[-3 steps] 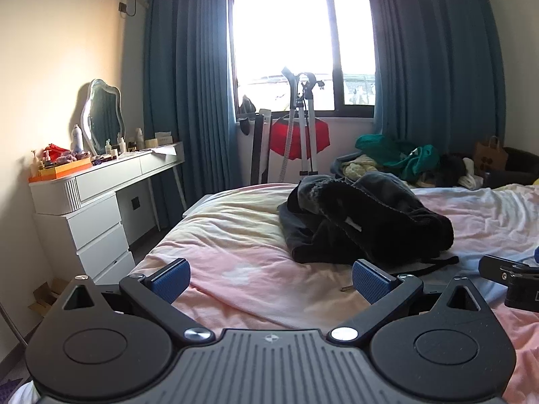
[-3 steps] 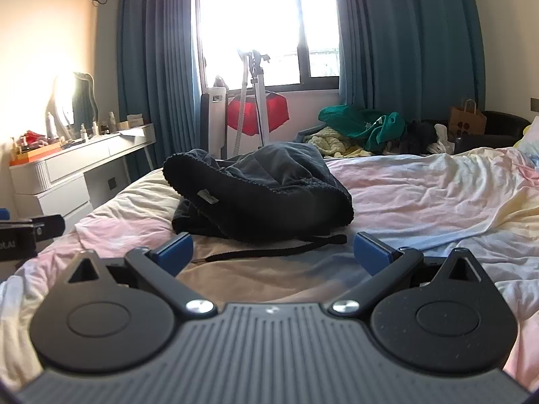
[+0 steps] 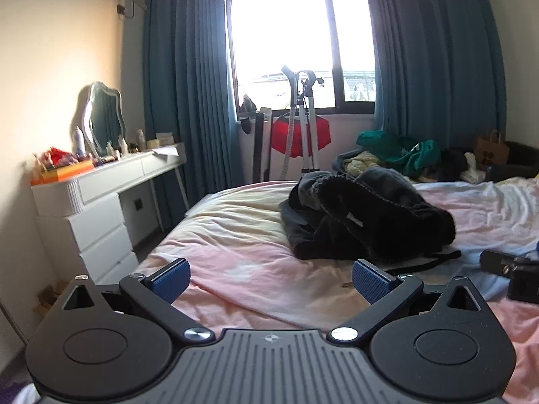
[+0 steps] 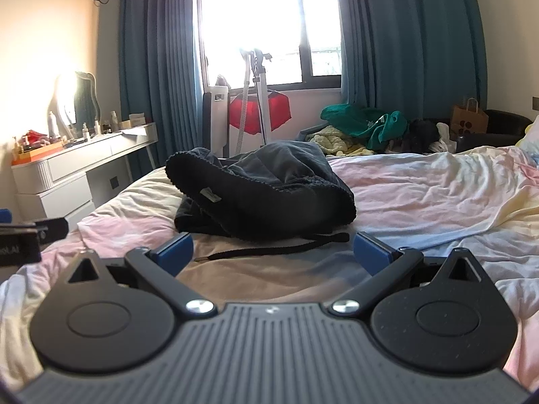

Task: Fold clothes

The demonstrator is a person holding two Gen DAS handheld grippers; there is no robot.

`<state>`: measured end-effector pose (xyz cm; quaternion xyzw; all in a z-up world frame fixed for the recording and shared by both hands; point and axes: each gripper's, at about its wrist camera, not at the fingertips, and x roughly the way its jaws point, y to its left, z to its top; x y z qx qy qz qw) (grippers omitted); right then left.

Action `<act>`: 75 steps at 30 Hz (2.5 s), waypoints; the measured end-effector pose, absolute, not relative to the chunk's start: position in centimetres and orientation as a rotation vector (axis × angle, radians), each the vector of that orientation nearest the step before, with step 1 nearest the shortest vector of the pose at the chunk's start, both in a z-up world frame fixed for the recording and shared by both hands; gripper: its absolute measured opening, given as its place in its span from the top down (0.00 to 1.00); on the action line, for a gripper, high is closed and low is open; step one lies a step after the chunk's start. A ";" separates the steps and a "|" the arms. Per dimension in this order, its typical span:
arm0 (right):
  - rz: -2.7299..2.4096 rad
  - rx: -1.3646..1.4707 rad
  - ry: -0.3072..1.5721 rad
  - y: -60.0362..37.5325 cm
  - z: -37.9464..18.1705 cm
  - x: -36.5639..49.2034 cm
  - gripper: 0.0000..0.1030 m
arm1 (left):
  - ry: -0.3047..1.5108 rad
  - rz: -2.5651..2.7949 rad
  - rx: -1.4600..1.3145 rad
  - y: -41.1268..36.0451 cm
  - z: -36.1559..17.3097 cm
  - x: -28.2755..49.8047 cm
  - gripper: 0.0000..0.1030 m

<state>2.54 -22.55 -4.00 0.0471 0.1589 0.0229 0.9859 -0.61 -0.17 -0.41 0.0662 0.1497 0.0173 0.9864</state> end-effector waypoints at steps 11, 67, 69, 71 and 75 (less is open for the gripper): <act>0.037 0.088 0.301 -22.5 -3.4 2.1 0.00 | 0.353 0.044 0.138 0.0 -1.4 -0.3 0.00; -0.075 0.295 0.424 -32.6 -6.3 5.5 0.00 | 0.366 0.083 0.363 -10.9 -5.8 25.4 0.02; -0.068 0.302 0.437 -32.5 -6.9 6.3 0.00 | 0.343 0.087 0.361 -10.9 -6.0 26.7 0.02; -0.063 0.310 0.449 -32.5 -7.4 7.1 0.00 | 0.312 0.091 0.363 -11.1 -5.8 27.9 0.05; -0.059 0.298 0.458 -31.9 -8.2 8.1 0.00 | 0.289 0.056 0.312 -11.4 -5.1 30.3 0.41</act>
